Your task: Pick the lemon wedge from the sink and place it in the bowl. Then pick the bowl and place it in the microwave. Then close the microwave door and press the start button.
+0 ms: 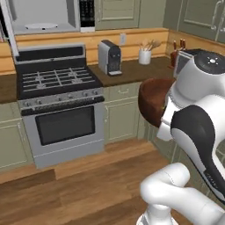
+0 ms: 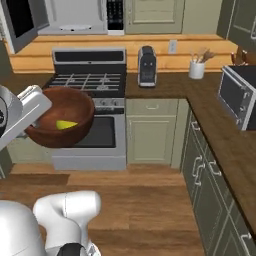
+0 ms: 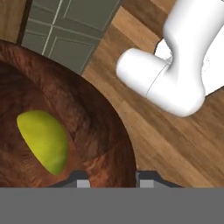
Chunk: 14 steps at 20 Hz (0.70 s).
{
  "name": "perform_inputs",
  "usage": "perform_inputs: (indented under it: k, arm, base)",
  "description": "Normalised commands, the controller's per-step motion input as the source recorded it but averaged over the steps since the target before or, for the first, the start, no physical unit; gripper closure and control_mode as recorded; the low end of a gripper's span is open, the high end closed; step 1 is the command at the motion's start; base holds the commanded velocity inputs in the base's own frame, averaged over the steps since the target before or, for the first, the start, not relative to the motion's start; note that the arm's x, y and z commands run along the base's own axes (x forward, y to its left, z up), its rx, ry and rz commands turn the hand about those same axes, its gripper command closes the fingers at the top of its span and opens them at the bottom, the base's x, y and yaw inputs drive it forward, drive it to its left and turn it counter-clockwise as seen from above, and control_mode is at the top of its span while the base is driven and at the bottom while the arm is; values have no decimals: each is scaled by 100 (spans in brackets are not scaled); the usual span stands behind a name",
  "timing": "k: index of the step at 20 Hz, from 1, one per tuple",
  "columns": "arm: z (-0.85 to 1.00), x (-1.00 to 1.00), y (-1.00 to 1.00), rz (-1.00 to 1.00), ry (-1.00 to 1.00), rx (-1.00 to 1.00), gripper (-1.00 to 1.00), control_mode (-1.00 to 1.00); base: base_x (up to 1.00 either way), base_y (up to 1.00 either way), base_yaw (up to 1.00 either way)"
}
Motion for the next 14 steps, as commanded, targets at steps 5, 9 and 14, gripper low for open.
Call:
perform_inputs:
  k: [5, 9, 14]
  arm:
    - [0, 0, 0, 0, 0, 0, 100, 100]
    - [0, 0, 0, 0, 0, 0, 100, 100]
    - [0, 0, 0, 0, 0, 0, 100, 100]
  base:
    - [100, 48, -32]
    - [100, 72, -6]
    - [95, 62, 17]
